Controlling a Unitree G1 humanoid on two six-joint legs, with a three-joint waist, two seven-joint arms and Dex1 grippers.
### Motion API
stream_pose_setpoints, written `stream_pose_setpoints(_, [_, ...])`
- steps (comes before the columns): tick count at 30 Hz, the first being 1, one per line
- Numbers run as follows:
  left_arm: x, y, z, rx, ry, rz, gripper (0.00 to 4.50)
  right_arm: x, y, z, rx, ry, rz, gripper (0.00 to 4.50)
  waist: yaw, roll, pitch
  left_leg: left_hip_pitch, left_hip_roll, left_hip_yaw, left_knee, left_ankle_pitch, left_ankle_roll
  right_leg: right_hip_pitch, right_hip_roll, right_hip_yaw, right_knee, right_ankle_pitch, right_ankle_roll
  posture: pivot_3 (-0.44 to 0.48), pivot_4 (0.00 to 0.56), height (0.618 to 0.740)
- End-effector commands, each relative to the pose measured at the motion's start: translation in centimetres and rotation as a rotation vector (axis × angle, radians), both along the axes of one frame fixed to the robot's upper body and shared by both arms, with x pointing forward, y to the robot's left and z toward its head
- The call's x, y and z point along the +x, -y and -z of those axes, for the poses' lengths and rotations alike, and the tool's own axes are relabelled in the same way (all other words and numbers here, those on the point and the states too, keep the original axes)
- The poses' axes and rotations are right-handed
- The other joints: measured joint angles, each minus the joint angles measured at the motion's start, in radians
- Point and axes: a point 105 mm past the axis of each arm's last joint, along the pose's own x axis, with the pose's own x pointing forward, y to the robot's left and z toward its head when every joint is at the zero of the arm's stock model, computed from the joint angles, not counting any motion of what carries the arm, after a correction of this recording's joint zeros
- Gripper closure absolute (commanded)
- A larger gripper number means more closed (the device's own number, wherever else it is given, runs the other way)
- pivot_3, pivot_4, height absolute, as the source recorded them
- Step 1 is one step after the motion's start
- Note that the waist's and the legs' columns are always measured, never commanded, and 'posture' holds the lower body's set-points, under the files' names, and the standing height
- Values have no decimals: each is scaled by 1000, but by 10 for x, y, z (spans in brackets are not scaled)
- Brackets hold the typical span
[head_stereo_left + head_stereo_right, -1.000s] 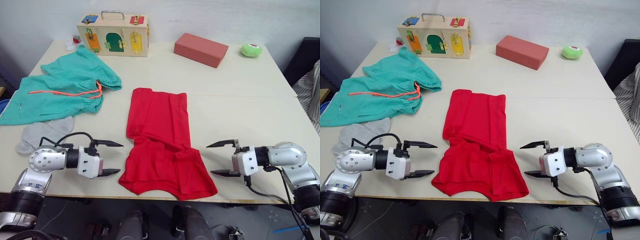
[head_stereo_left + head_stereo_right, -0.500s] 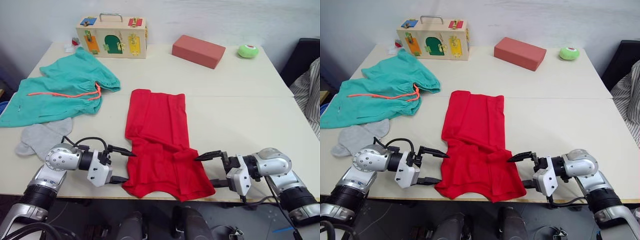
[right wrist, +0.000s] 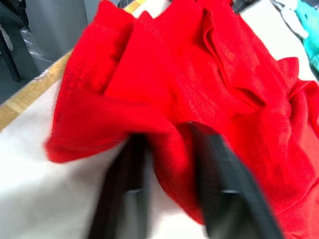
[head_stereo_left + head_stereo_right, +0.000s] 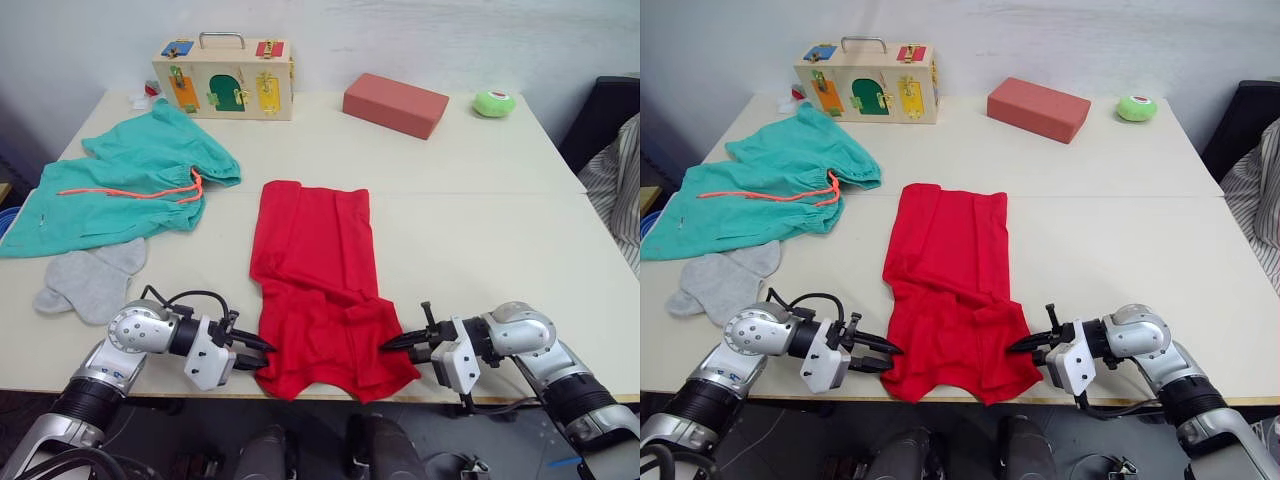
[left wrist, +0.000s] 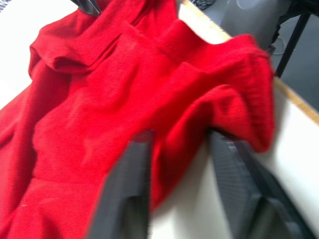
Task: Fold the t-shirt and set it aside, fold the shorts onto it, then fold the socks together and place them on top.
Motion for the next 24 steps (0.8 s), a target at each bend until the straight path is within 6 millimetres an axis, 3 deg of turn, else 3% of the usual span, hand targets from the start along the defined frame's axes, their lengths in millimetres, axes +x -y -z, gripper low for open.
stream_pose_setpoints(1, [-8, 2, 26, 64, -107, -23, 4374, 1, -1, -9, 36, 16, 23, 4500, 10, 1, -1, 0, 0, 0, 0, 0, 0, 0, 0, 0, 0, 0, 0, 0, 150, 740])
stream_pose_setpoints(7, [-19, -5, 22, 66, -162, -31, 4443, -6, 3, -17, 60, -36, 49, 4500, 11, 2, -1, 0, -1, -1, 0, -2, 1, 0, -1, 0, 0, 0, 0, 0, 150, 740])
stream_pose_setpoints(14, [-41, -8, -13, -75, -283, -109, 4443, -34, 11, -26, 61, -249, 69, 4500, -11, 2, 1, -1, 3, -1, -1, -3, -1, -2, 2, -1, 0, -3, -1, 0, 150, 740])
stream_pose_setpoints(19, [-64, -20, -13, -35, -365, -143, 4443, -52, 18, -33, 27, -368, 71, 4500, -10, 1, 2, -1, 3, -2, -1, -6, 1, -1, 1, -1, -1, -3, -1, 0, 150, 740])
stream_pose_setpoints(24, [-74, -28, -23, -47, -456, -222, 4443, -60, 15, -46, 46, -486, 94, 4500, -7, 1, 3, -2, 4, -2, -2, -8, 3, -2, 2, -1, -2, -3, -2, 0, 150, 740])
